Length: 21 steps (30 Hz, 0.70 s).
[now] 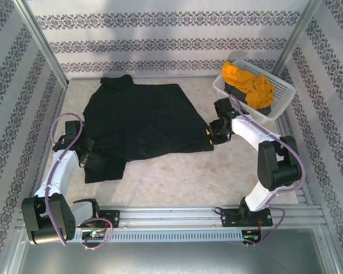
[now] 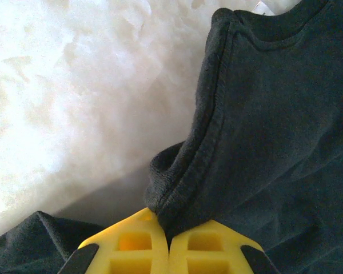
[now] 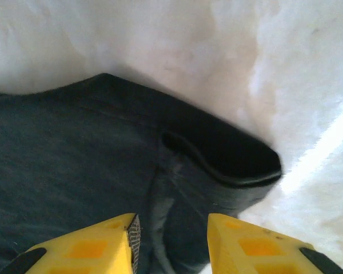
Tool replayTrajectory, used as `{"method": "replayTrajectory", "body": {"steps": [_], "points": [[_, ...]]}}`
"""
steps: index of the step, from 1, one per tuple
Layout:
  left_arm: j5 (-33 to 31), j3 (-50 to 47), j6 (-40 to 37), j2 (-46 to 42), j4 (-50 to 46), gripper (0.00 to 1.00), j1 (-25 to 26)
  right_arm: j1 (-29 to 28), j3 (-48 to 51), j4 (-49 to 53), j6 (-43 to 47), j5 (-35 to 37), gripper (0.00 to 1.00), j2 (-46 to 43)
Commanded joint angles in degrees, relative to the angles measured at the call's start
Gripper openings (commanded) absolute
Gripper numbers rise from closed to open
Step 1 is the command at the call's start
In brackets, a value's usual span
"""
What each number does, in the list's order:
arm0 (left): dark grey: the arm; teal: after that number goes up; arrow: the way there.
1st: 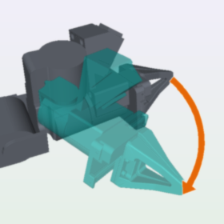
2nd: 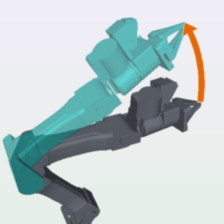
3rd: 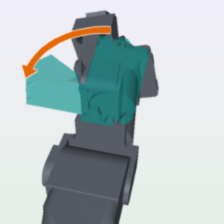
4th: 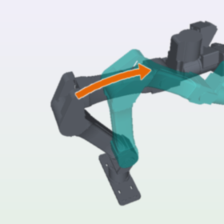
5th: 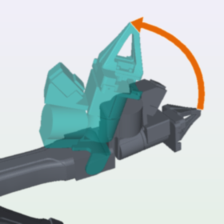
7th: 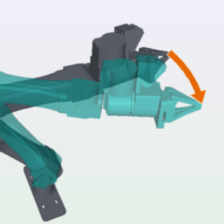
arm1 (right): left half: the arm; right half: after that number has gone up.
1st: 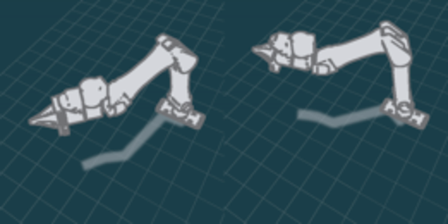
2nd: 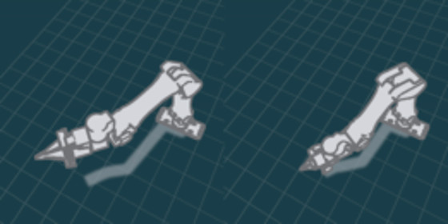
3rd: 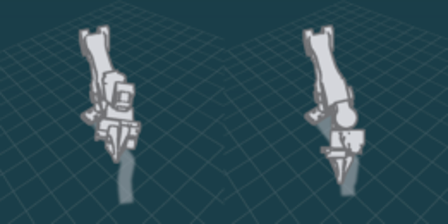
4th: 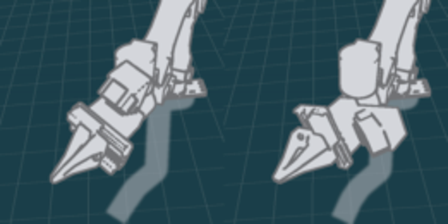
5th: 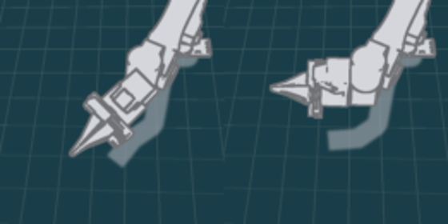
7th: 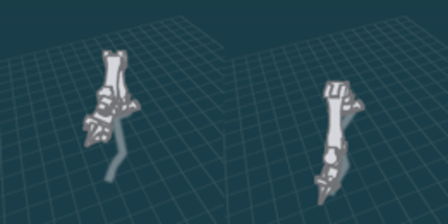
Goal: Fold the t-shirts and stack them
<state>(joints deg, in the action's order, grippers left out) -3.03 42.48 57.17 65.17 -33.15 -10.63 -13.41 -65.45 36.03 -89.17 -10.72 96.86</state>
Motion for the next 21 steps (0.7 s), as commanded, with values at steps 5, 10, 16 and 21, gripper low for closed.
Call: {"method": "replayTrajectory", "body": {"steps": [5, 10, 16, 21], "points": [[0.7, -0.5, -1.6, 0.0, 1.5, 0.00, -0.7, -0.6, -5.8, 3.8, -4.2, -1.0, 0.41, 7.5], [0.7, -0.6, -1.8, 0.1, 1.4, 0.00, -0.7, -1.0, -5.3, 6.3, -4.2, -0.3, 0.45, 8.5], [0.9, -0.4, -1.7, 0.5, 1.8, 0.00, -0.7, -0.6, -5.0, 4.3, -3.2, -1.6, 0.48, 12.8], [0.8, -0.1, -2.0, 0.7, 1.6, 0.00, -0.7, -0.3, -7.0, 5.4, -1.8, -1.0, 0.51, 14.6]]}}
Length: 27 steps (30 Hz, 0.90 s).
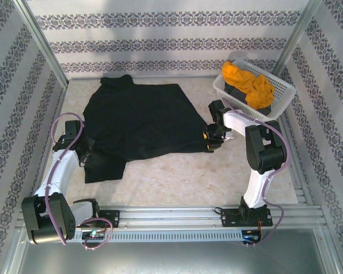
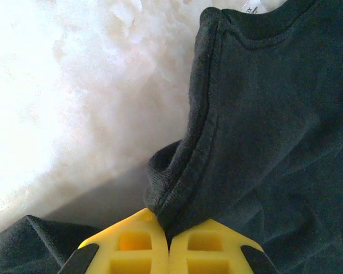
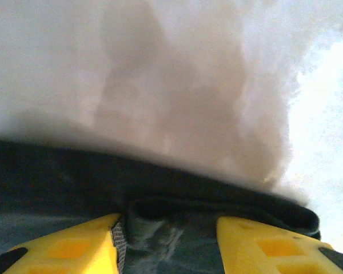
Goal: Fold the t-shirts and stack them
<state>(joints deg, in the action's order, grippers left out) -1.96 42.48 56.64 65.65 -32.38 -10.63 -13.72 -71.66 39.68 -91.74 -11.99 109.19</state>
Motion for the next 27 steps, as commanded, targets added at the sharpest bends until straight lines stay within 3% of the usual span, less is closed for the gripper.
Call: {"method": "replayTrajectory", "body": {"steps": [1, 6, 14, 20, 27], "points": [[-0.3, 0.0, -1.4, 0.3, 0.8, 0.00, -0.7, 0.1, -1.1, 2.4, 1.1, 0.0, 0.51, 2.7], [-0.5, 0.2, -1.4, 0.2, 0.7, 0.00, -0.7, 0.5, 0.4, 2.7, 1.7, -0.4, 0.45, 2.2], [-0.2, 0.9, -1.1, 0.6, 0.7, 0.00, -0.7, 1.5, -1.3, 4.0, 5.8, 2.1, 0.02, -1.2], [1.2, 1.1, -0.7, 1.2, 1.8, 0.00, -0.7, 1.7, -9.5, 7.8, 13.3, 8.4, 0.00, -5.9], [2.9, 2.4, 0.9, 1.0, 2.0, 0.00, -0.7, 4.5, -14.3, 9.3, 25.5, 10.9, 0.00, -11.6]]}}
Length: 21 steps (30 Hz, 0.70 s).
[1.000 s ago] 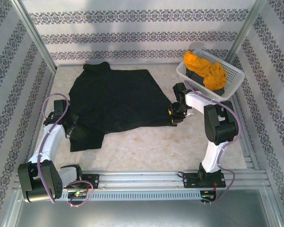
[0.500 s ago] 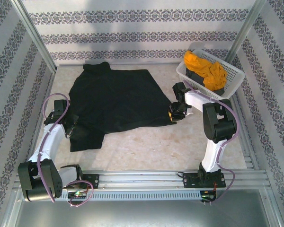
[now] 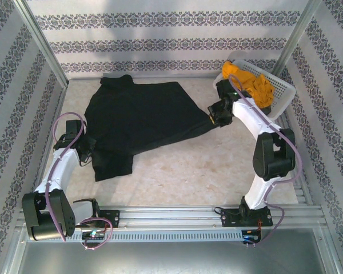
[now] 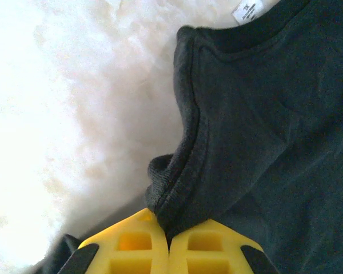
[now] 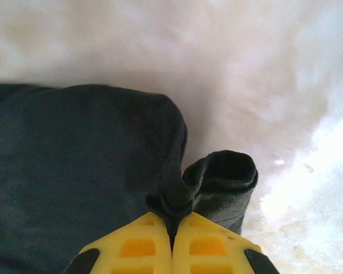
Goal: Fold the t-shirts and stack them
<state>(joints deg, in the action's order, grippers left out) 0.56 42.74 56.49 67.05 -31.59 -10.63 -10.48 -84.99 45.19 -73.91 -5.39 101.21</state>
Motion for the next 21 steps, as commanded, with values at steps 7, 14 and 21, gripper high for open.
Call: {"method": "replayTrajectory", "body": {"steps": [7, 14, 21], "points": [[-1.7, 1.1, 1.6, -3.9, -3.9, 0.00, -0.7, 2.0, 21.3, 1.3, 12.0, 4.3, 0.04, -18.5], [-0.6, -1.9, 2.5, -5.9, -5.9, 0.00, -0.7, 8.3, 38.7, -3.3, 8.5, -1.2, 0.35, -28.0], [-0.2, -1.7, 2.7, -5.8, -5.5, 0.00, -0.7, 5.8, 44.2, 0.4, -3.4, -6.2, 0.45, -31.8]]}}
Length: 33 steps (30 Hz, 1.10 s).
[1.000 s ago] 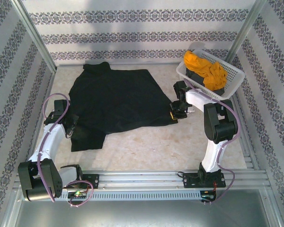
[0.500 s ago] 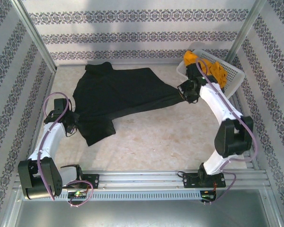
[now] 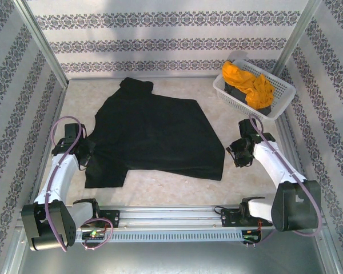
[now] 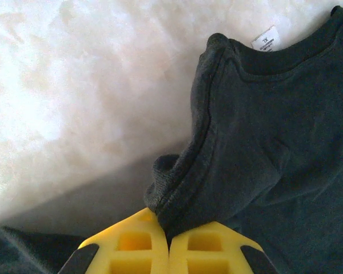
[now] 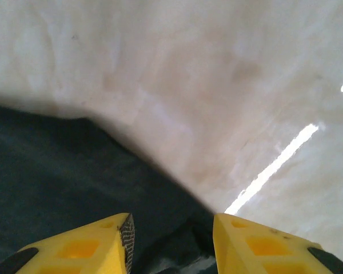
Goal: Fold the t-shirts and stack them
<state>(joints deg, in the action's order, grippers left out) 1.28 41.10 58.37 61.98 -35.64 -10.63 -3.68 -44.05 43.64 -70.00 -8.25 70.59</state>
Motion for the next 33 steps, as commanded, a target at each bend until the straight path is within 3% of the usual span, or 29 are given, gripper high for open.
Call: {"method": "replayTrajectory", "body": {"steps": [1, 6, 14, 20, 28, 33], "points": [[-0.8, 0.1, 0.8, -0.7, -1.5, 0.00, -0.7, -1.4, 4.8, 1.5, -10.2, -4.6, 0.45, -1.7], [-0.7, 0.0, 0.6, -0.8, -1.2, 0.00, -0.7, -5.3, 7.1, 3.7, -23.3, -6.9, 0.47, -2.6], [-0.2, -0.7, 0.5, -0.8, -0.2, 0.00, -0.7, -9.8, 3.2, 0.2, -31.9, -8.4, 0.43, 4.3], [0.0, -1.1, 0.5, -0.8, 0.6, 0.00, -0.6, -9.3, 4.1, -4.4, -33.2, -8.9, 0.40, 9.6], [-0.1, -1.1, 0.3, -0.8, 0.7, 0.00, -0.6, -9.2, 0.5, -3.4, -30.8, -9.4, 0.42, 14.8], [-0.1, -0.9, 0.3, -0.7, 1.0, 0.00, -0.6, -9.1, 1.4, -2.9, -29.6, -9.9, 0.35, 14.9]]}}
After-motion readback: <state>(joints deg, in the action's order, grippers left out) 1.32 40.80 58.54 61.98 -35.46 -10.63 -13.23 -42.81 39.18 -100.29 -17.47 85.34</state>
